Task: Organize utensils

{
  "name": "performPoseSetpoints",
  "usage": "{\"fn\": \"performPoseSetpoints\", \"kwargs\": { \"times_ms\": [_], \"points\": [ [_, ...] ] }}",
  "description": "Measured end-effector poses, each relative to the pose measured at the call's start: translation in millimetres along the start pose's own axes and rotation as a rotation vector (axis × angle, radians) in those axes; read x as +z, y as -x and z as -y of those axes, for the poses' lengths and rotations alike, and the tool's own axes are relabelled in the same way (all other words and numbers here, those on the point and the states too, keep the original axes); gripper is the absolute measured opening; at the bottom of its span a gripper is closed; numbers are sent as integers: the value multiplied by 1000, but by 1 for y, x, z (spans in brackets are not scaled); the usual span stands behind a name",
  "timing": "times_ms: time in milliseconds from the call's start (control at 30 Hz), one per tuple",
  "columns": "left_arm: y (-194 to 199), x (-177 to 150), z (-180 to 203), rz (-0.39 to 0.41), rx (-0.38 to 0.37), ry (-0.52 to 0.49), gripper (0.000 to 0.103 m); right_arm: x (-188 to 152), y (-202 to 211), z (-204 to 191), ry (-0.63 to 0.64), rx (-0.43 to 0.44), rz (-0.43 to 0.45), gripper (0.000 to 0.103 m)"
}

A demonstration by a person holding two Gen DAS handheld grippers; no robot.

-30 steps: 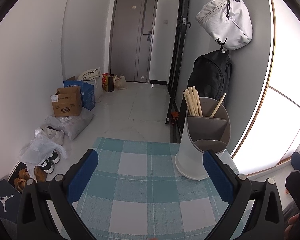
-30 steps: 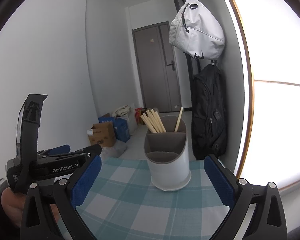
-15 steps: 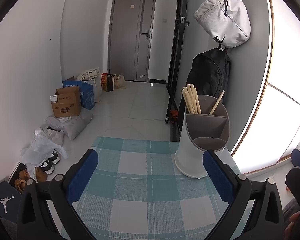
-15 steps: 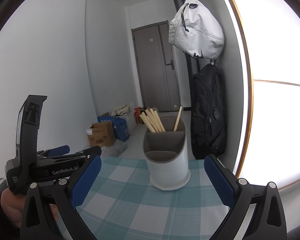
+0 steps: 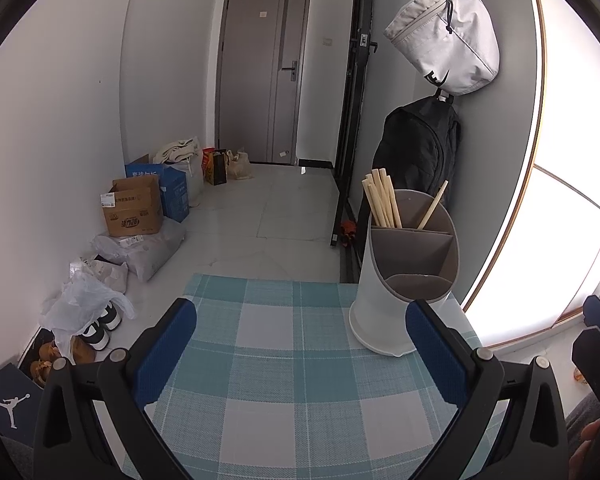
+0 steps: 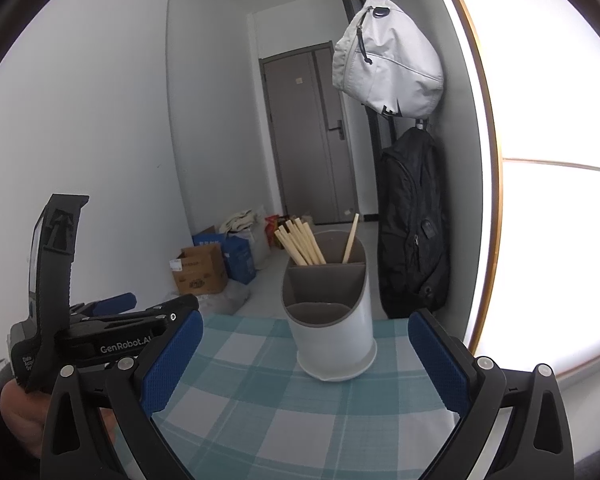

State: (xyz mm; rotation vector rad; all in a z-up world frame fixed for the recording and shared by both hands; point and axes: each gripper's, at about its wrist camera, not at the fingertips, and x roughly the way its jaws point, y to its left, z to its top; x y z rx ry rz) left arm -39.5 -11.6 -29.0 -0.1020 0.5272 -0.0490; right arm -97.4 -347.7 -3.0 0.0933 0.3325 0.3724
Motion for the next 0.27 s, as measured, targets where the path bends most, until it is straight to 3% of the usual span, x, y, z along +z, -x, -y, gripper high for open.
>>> {"fn": "performPoseSetpoints", "kwargs": {
  "times_ms": [267],
  "points": [
    [2, -2, 2, 10, -2, -23, 102, -1, -3, 0, 5, 2, -9, 103]
  ]
}}
